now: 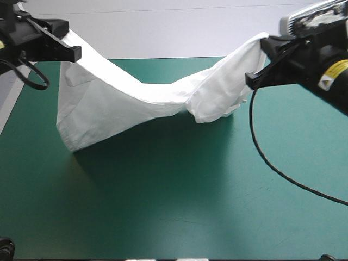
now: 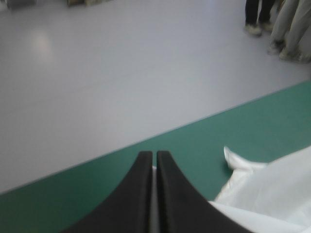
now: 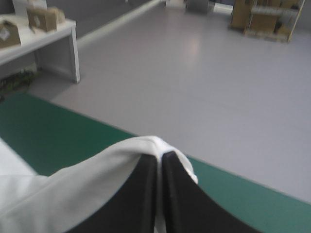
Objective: Fold the cloth
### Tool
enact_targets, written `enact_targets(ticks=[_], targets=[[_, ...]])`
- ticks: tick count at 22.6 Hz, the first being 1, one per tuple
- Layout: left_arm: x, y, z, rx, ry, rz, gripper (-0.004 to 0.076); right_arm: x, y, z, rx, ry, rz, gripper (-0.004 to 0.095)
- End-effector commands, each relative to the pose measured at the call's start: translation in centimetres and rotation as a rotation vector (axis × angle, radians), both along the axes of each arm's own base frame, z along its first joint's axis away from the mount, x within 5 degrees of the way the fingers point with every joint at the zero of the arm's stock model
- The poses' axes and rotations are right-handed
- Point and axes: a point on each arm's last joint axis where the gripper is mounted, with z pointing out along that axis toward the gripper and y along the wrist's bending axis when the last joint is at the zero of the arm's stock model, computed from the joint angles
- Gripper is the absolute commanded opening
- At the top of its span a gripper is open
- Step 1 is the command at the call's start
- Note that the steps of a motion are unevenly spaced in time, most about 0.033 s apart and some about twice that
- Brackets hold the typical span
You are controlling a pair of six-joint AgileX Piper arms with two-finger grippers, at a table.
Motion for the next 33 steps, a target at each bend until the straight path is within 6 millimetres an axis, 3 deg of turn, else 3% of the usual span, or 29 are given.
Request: enact_targets(ticks=[1,4,10,13,15,17,18,19,23,27,29,33], targets=[[-4.5,0.8,4.1,-0.075,-0.243,-0.031,0.0019,-3.9,-2.7,5.0,0.100,-0.273,-0.009,-0.0017],[-5.9,1.3,5.1,-0.080,-0.306,-0.016,0.0019,-5.6,-3.7,6.9,0.132,-0.386,-0.007,-0.0017],[-7.2,1.6,5.9,-0.096,-0.359,-0.020,0.0019,-7.6,-4.6,8.8,0.200,-0.507,0.019,-0.0017],[-7.3,1.6,5.9,-0.092,-0.352,-0.019,0.0019,-7.9,-4.7,9.1,0.197,-0.527,0.031,-0.0017],[-6.4,1.5,5.6,-0.080,-0.329,-0.010,0.0019,-7.1,-4.2,8.9,0.183,-0.515,0.030,-0.0017],[-4.3,1.0,4.8,-0.065,-0.276,-0.009,0.0019,-5.4,-3.3,8.5,0.147,-0.493,0.011,-0.0017],[-2.2,0.4,3.8,-0.050,-0.216,-0.010,0.0019,-3.4,-2.3,8.0,0.105,-0.463,-0.019,-0.0017],[-1.3,0.2,3.3,-0.044,-0.188,-0.010,0.0019,-2.3,-1.6,7.6,0.084,-0.442,-0.027,-0.0017],[7.1,-1.9,-2.1,0.013,0.050,-0.009,0.0019,6.1,3.3,3.5,-0.052,-0.275,-0.068,-0.0017],[13.2,-3.3,-7.1,0.055,0.168,-0.008,0.0019,13.9,6.7,-2.0,-0.164,-0.109,-0.107,-0.0017],[15.6,-3.7,-9.1,0.073,0.186,0.008,0.0019,17.5,7.0,-4.9,-0.168,-0.007,-0.133,-0.0017],[19.5,-3.9,-12.2,0.142,0.167,0.071,0.0019,22.3,6.8,-8.8,-0.162,0.069,-0.155,-0.0017]])
